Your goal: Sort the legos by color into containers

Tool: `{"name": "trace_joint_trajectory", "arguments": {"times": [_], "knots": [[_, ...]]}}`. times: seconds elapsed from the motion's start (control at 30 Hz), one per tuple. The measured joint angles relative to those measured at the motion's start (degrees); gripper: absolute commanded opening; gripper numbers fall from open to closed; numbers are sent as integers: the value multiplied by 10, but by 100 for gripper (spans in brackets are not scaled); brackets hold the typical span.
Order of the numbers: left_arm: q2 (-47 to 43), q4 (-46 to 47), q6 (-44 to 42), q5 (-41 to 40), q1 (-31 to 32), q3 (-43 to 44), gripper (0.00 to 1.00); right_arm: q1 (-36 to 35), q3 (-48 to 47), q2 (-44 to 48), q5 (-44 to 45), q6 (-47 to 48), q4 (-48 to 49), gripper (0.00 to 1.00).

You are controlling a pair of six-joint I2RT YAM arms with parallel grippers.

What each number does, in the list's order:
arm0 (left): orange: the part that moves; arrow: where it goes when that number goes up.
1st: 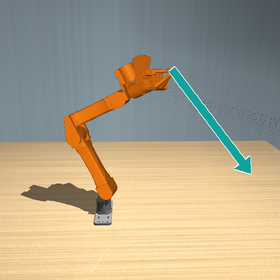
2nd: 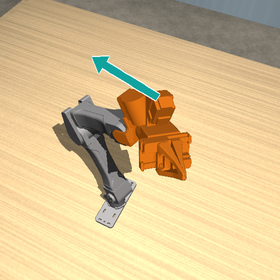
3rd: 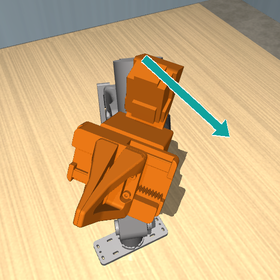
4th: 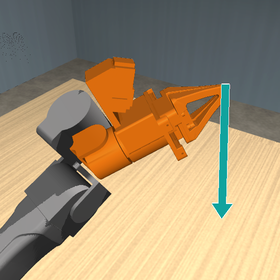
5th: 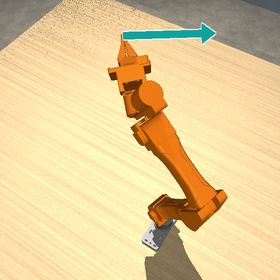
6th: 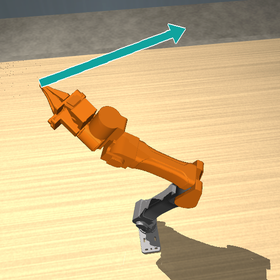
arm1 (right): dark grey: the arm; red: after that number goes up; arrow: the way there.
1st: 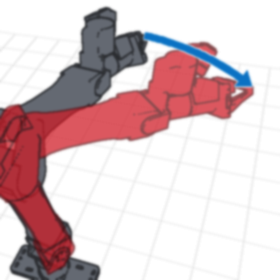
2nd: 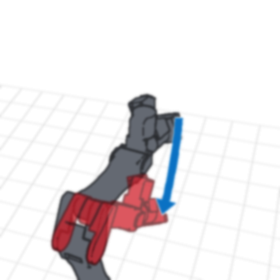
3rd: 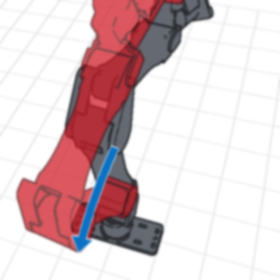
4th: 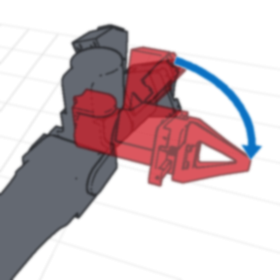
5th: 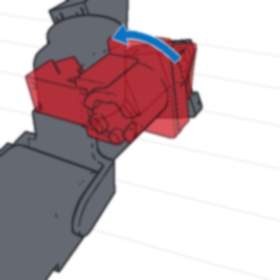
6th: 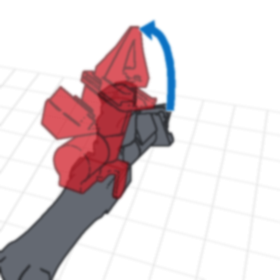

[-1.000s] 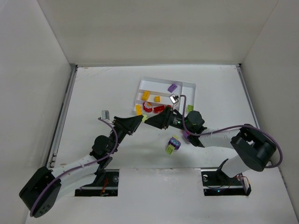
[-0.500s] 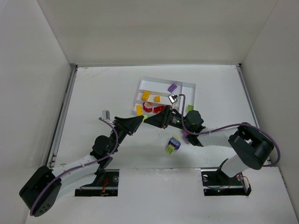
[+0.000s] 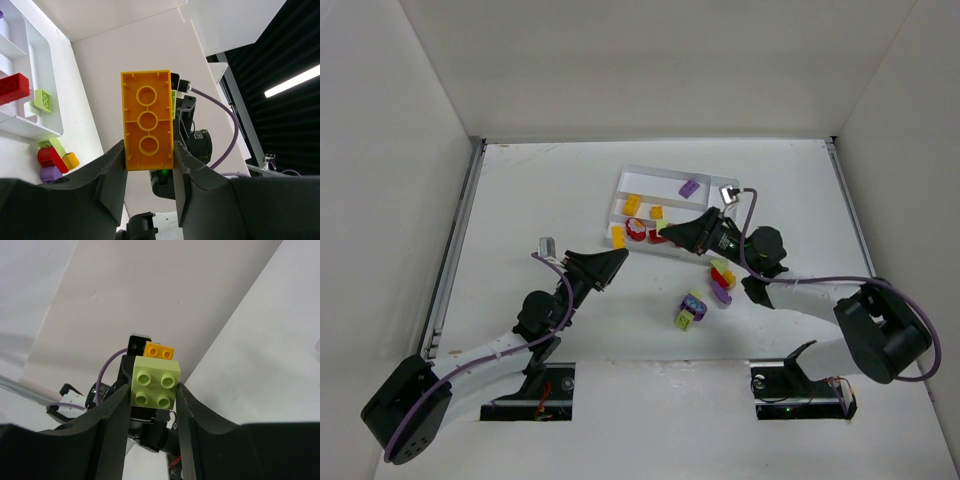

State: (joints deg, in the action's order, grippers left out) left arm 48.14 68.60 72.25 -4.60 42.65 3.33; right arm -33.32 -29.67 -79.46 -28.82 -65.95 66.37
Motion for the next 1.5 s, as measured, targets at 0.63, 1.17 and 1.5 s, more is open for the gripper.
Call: {"name": "trace_joint_trajectory", "arguments": {"times": [0.63, 1.17, 1.5], "knots": [[83, -25, -65, 19, 8, 22, 17, 51, -131, 10, 364, 272, -503, 40], [175, -49, -103, 43, -13, 81, 17, 135, -249, -156, 449, 321, -600, 71], [215, -48, -112, 76, -35, 114, 16, 129, -190, -44, 392, 306, -556, 73]]}}
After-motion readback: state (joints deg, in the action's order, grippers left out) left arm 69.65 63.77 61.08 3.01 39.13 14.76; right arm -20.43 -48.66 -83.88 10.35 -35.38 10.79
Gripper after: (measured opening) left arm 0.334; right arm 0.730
